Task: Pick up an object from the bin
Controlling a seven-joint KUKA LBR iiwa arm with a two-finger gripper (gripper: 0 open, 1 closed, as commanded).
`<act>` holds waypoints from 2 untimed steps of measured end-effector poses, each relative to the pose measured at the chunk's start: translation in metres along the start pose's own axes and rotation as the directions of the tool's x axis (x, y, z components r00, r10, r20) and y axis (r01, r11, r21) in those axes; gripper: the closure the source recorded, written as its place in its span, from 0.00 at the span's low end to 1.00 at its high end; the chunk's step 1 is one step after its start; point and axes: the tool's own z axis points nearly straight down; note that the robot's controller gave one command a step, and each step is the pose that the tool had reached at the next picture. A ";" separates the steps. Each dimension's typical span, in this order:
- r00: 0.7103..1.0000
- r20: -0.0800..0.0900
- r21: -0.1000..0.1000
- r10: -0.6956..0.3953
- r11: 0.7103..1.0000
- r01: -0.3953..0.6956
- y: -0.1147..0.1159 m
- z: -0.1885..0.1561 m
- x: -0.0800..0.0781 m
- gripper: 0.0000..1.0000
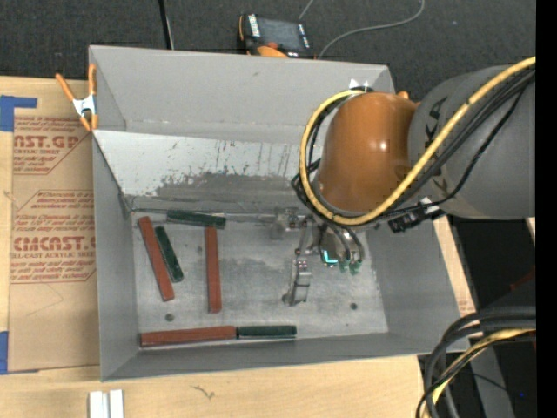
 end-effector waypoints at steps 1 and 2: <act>0.909 0.009 0.003 -0.416 0.909 0.416 0.079 0.118 -0.010 0.00; 0.620 0.009 0.007 -0.785 0.620 0.785 0.109 0.087 -0.029 0.00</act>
Offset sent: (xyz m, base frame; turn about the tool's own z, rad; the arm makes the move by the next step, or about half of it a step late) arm 0.0086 0.0773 -0.1178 -0.4274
